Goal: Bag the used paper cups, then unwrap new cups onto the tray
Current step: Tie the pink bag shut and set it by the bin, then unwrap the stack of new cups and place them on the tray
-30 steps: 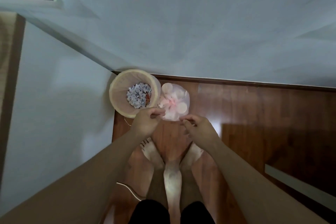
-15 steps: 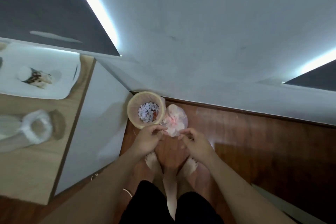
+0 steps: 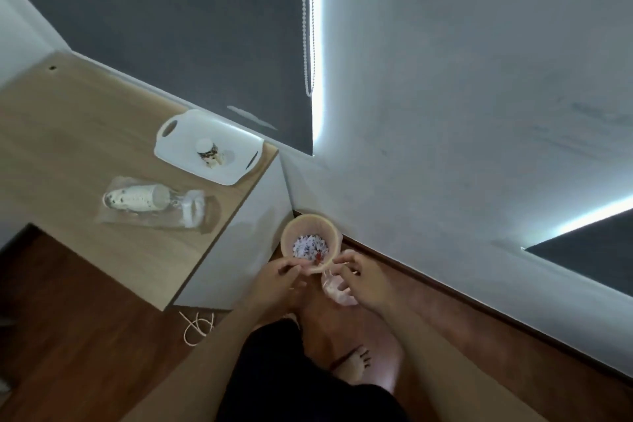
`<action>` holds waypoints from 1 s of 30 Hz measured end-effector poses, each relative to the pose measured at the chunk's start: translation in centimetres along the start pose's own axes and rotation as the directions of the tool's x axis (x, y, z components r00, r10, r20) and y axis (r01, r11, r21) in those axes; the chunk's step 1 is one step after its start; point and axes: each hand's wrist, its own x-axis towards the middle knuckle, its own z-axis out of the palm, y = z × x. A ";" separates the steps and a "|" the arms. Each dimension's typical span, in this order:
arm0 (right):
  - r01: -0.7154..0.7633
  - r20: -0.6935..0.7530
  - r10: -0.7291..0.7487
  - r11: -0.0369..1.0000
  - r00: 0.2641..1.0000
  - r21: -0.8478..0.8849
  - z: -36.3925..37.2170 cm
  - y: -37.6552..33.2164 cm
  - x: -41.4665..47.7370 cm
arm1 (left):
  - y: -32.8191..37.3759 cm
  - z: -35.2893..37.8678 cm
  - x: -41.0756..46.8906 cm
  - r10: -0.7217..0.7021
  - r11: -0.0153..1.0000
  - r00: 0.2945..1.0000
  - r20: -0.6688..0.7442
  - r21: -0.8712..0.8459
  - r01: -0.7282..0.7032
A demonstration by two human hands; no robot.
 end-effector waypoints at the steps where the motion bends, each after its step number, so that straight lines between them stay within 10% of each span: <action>1: 0.015 0.024 -0.014 1.000 1.000 -0.013 0.4 -0.4 0.1 | -0.3 -0.9 -0.6 0.001 1.000 1.000 -0.031 -0.008 -0.001; 30: 0.050 0.001 -0.050 0.996 0.999 0.076 30.0 -16.1 2.6 | -10.5 -38.8 -5.2 -0.010 0.958 0.970 -0.241 -0.282 -0.060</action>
